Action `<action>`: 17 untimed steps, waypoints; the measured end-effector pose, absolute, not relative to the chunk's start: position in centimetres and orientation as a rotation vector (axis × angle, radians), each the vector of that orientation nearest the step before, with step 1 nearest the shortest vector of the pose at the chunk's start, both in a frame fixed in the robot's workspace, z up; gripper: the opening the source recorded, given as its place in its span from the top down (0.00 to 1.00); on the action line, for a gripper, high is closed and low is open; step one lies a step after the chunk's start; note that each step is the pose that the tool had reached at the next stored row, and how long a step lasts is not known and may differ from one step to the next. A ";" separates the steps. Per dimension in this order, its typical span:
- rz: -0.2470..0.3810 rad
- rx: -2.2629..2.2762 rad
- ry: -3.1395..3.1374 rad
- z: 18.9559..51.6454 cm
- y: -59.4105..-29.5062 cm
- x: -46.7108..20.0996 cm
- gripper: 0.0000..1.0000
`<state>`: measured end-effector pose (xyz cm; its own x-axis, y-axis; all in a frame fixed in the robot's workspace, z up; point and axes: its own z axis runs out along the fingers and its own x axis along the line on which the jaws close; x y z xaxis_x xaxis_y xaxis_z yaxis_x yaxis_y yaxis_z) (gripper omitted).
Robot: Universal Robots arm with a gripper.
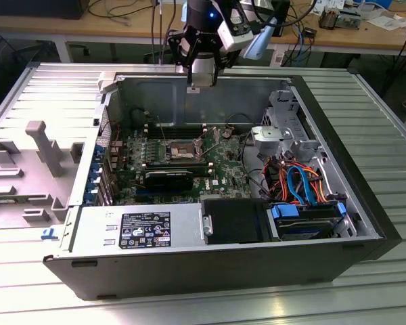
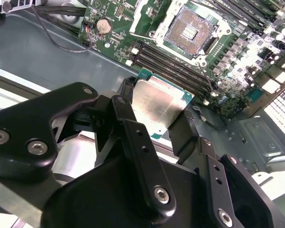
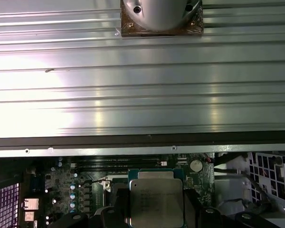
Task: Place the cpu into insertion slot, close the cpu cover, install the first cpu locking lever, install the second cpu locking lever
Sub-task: 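Place the cpu into insertion slot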
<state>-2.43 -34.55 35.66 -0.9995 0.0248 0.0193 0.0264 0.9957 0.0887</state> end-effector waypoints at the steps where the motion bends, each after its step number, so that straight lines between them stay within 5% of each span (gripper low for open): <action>1: -0.139 -0.040 -3.120 35.5 -34.5 -2.4 0.46; 17: -0.139 -0.040 -3.120 34.1 -34.5 -2.4 0.46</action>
<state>-2.43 -34.55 34.06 -0.9995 0.0248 0.0193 0.0264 0.9957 0.0887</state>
